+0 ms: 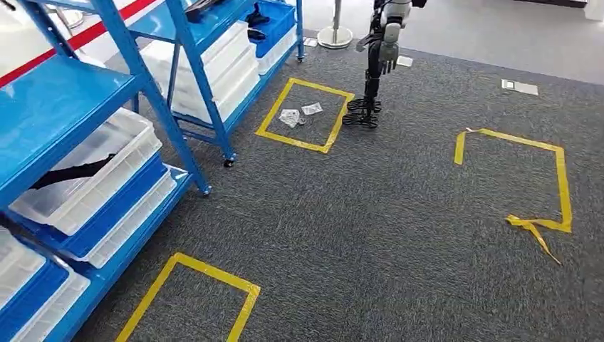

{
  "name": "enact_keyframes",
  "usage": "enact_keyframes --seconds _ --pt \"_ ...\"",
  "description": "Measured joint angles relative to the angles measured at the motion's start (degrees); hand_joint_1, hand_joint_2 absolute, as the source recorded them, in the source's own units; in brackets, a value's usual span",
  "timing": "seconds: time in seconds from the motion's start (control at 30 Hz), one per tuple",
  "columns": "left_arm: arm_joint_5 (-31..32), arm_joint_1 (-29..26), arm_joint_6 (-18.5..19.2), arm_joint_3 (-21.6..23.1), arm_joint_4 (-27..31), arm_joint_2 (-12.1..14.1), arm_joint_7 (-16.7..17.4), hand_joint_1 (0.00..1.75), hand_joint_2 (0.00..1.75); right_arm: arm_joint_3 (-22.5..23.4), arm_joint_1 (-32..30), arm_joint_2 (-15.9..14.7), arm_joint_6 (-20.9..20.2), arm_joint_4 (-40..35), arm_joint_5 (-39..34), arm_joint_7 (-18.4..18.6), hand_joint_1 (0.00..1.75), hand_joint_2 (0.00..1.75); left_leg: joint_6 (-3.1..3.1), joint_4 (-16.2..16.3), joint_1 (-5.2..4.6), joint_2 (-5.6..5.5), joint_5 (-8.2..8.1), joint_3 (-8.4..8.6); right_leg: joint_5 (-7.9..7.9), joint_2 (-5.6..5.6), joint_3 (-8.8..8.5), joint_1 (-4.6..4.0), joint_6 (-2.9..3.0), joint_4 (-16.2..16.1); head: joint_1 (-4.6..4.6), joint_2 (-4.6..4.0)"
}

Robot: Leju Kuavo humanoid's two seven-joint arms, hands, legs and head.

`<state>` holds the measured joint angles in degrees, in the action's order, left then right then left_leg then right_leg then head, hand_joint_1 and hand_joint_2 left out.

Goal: Take the parts from the cabinet and place them on the table.

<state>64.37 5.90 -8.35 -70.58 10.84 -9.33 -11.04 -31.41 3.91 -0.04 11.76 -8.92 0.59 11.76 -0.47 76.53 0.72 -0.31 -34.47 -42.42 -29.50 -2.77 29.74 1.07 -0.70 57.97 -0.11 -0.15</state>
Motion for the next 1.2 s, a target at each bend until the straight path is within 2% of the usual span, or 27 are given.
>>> enact_keyframes --seconds 0.03,0.1,0.13,0.17,0.3,0.33,0.37,0.4,0.47,0.5,0.53,0.57,0.6,0.63,0.67,0.7,0.73,0.8,0.83,0.87,0.9,0.93,1.0,1.07,1.13,1.17,1.2 --pt "-0.04 -0.10 -0.04 0.00 0.00 -0.02 0.00 0.00 0.00 0.00 0.06 0.00 0.00 0.00 0.04 0.00 0.00 1.75 0.11 -1.60 0.00 0.15 1.34 0.93 -0.05 -0.59 -0.05 -0.03 0.04 0.00 -0.04 0.00" --pt "-0.15 -0.13 -0.11 -0.02 0.00 -0.02 0.00 0.00 0.00 0.00 0.24 0.02 -0.11 0.00 0.15 0.00 0.00 1.75 0.50 -10.46 -0.03 0.99 5.80 5.88 -0.18 -1.69 -0.37 -0.04 0.13 0.00 -0.07 -0.02" --pt "-0.15 -0.04 -0.11 -0.02 0.00 -0.02 -0.07 0.00 0.00 0.00 0.35 0.04 -0.15 0.00 0.15 0.00 0.00 1.75 1.01 -15.56 -0.23 3.42 7.62 8.79 -0.31 -2.15 -0.60 -0.15 0.11 0.00 -0.07 0.00" --pt "-0.15 0.23 -0.11 0.00 0.00 0.02 -0.13 0.00 0.00 0.00 0.33 0.05 -0.15 0.00 0.15 0.00 0.00 1.75 1.09 -17.74 -0.96 5.52 6.89 9.75 -0.58 -2.69 -0.63 -0.79 -0.25 0.18 -0.07 -0.02" --pt "-0.15 0.11 -0.24 0.00 0.00 0.04 -0.35 0.00 0.00 0.00 0.51 0.02 -0.04 0.00 0.15 0.00 0.00 1.75 2.23 -18.24 -1.23 2.61 7.46 9.19 -0.69 -5.09 -1.23 -0.95 -1.19 -0.39 -0.04 0.00" --pt "-0.15 0.01 -0.24 -0.02 0.00 -0.09 -0.35 0.00 0.00 0.00 0.56 -0.11 0.02 0.00 0.15 0.00 0.00 1.75 2.65 -18.91 -0.54 2.06 8.00 9.79 -1.25 -3.37 -0.79 -0.67 -1.54 0.34 0.02 0.00" --pt "-0.15 0.10 -0.26 -0.02 0.00 -0.09 -0.42 0.00 0.00 0.00 0.52 -0.15 0.02 0.00 0.13 0.00 0.00 1.75 3.15 -19.11 -0.39 1.43 8.28 9.74 -3.07 0.07 0.56 -0.63 -1.19 3.31 0.30 0.00" --pt "-0.15 0.32 -0.24 -0.02 0.00 -0.11 -0.50 0.00 0.00 0.00 0.47 -0.15 0.02 0.00 0.13 0.00 0.00 1.75 3.28 -19.11 -0.33 0.73 8.37 9.57 -4.97 1.48 2.57 -0.62 -0.86 7.56 0.50 0.00" --pt "-0.15 0.33 -0.17 0.00 0.00 -0.22 -0.61 0.00 0.00 0.00 0.32 -0.24 0.02 0.00 0.07 0.00 0.00 1.75 3.34 -19.09 -0.33 -0.69 8.43 9.42 -7.93 2.38 6.59 -0.49 -0.71 15.83 0.50 -0.02" --pt "-0.15 0.26 -0.17 0.00 0.00 -0.26 -0.61 0.00 0.00 0.00 0.24 -0.22 0.02 0.00 0.07 0.00 0.00 1.75 3.32 -19.07 -0.33 -1.35 8.44 9.43 -8.39 2.49 7.85 -0.46 -0.97 18.26 0.50 0.00" --pt "-0.15 0.11 -0.17 -0.02 0.00 -0.26 -0.63 0.00 0.00 0.00 0.17 -0.28 0.02 0.00 0.04 0.02 0.00 1.75 3.27 -19.03 -0.27 -2.30 8.46 9.51 -7.55 2.51 7.97 -0.31 -1.69 17.90 0.48 0.00" --pt "-0.15 0.05 -0.17 -0.02 0.00 -0.28 -0.63 0.00 0.00 0.00 0.17 -0.31 0.00 0.00 -0.02 0.02 0.00 1.75 3.14 -18.95 -0.15 -3.13 8.48 9.58 -5.67 2.58 6.51 -0.12 -2.51 14.49 0.50 0.00" --pt "-0.15 0.08 -0.17 -0.02 0.00 -0.33 -0.63 0.00 0.00 0.00 0.23 -0.39 0.02 0.00 -0.02 0.02 0.00 1.75 2.95 -18.81 0.02 -4.00 8.48 9.61 -3.05 3.02 4.01 0.19 -3.38 8.79 0.50 0.00" --pt "-0.15 0.12 -0.17 -0.02 0.00 -0.37 -0.63 0.00 0.00 0.00 0.29 -0.46 0.02 0.00 -0.02 0.00 0.00 1.75 2.58 -18.60 0.13 -4.72 8.39 9.55 -0.95 4.46 1.64 0.64 -4.04 3.54 0.55 0.00" --pt "-0.15 0.16 -0.17 0.00 0.00 -0.31 -0.63 0.00 0.00 0.00 0.22 -0.33 0.02 0.02 -0.02 0.02 0.00 1.75 2.08 -18.20 -0.12 -5.27 8.27 9.25 -0.34 6.89 0.82 1.10 -4.24 0.61 0.76 0.00" --pt "-0.15 0.20 -0.20 0.00 0.02 -0.31 -0.63 0.00 0.00 0.00 0.26 -0.26 0.02 0.02 -0.02 0.00 0.00 1.75 1.70 -17.85 -0.34 -5.93 8.08 9.04 -0.05 6.15 0.92 0.91 -3.02 0.55 0.70 0.00" --pt "-0.15 0.08 -0.20 -0.02 0.00 -0.31 -0.66 0.00 0.00 0.00 0.38 -0.22 0.02 0.00 -0.02 0.00 0.00 0.00 1.44 -18.09 -0.33 -6.14 8.24 8.92 -0.05 5.72 0.89 0.66 -2.39 0.67 0.46 0.00" --pt "-0.15 -0.18 -0.20 0.00 0.00 -0.28 -0.68 0.00 0.00 0.00 0.41 -0.15 0.00 0.00 -0.02 0.00 0.00 0.00 0.86 -18.42 0.01 -6.89 8.61 8.75 0.20 4.93 0.48 0.43 -1.52 0.65 0.42 -0.02" --pt "-0.13 -0.26 -0.20 0.00 0.00 -0.28 -0.68 0.00 0.00 0.00 0.45 -0.11 0.00 0.02 0.02 0.00 0.00 0.00 0.73 -18.01 0.17 -6.24 8.34 8.52 0.56 4.37 0.50 1.14 -0.93 0.43 0.41 0.00" --pt "-0.13 -0.27 -0.20 0.00 0.00 -0.28 -0.68 0.00 0.00 0.00 0.45 -0.20 0.00 0.02 0.04 -0.02 0.00 0.00 0.54 -16.41 -0.19 -3.30 6.96 7.92 0.58 4.19 0.54 0.94 -0.73 0.43 0.20 0.00" --pt "-0.13 -0.13 -0.20 0.00 0.00 -0.33 -0.68 0.00 0.00 0.00 0.41 -0.11 0.00 0.02 0.15 -0.09 0.00 0.00 0.33 -12.74 -0.13 -1.40 4.49 6.25 0.59 3.69 0.60 0.78 -0.13 0.43 -0.31 0.00" --pt "-0.11 -0.01 -0.20 0.00 0.00 -0.33 -0.68 0.00 0.00 0.00 0.28 -0.09 0.00 0.02 0.15 -0.17 0.00 0.00 0.19 -8.69 -0.06 -0.54 2.39 4.37 0.57 3.30 0.66 0.62 -0.10 0.44 -0.39 0.00" --pt "-0.04 0.08 -0.20 0.00 0.00 -0.35 -0.77 0.00 0.00 0.00 -0.02 -0.18 0.00 0.02 0.13 -0.46 0.00 0.00 0.07 -0.33 -0.05 0.02 -0.67 0.41 0.50 2.26 0.80 0.31 0.01 0.46 -0.39 0.00" --pt "-0.04 -0.12 -0.20 -0.02 0.00 -0.37 -0.77 0.00 0.00 0.00 -0.03 -0.20 0.00 0.02 0.13 -0.61 0.00 0.00 0.28 -2.42 -0.04 0.11 1.76 1.60 0.48 1.85 0.75 0.25 0.02 0.46 -0.42 0.00" --pt "-0.04 -0.06 -0.20 0.00 0.00 -0.35 -0.83 0.00 0.00 0.00 0.11 -0.13 0.00 0.02 0.15 -0.66 0.00 0.00 0.80 -11.40 -0.10 0.20 6.35 6.45 0.44 1.74 0.56 0.23 0.00 0.46 -0.42 0.00" --pt "-0.07 0.03 -0.20 0.00 0.00 -0.35 -0.87 0.00 0.00 0.00 0.19 -0.09 0.02 0.02 0.24 -0.66 0.00 1.75 1.35 -15.40 -0.21 0.61 7.60 8.68 0.42 1.72 0.56 0.18 -0.02 0.46 -0.42 0.00" --pt "-0.07 0.12 -0.15 0.00 0.00 -0.35 -0.98 0.00 0.00 -0.02 0.29 -0.04 0.13 0.02 0.46 -0.66 0.00 1.75 1.46 -17.70 -0.55 0.69 7.22 9.70 0.15 1.70 0.70 -0.71 -0.43 0.82 -0.37 0.00"
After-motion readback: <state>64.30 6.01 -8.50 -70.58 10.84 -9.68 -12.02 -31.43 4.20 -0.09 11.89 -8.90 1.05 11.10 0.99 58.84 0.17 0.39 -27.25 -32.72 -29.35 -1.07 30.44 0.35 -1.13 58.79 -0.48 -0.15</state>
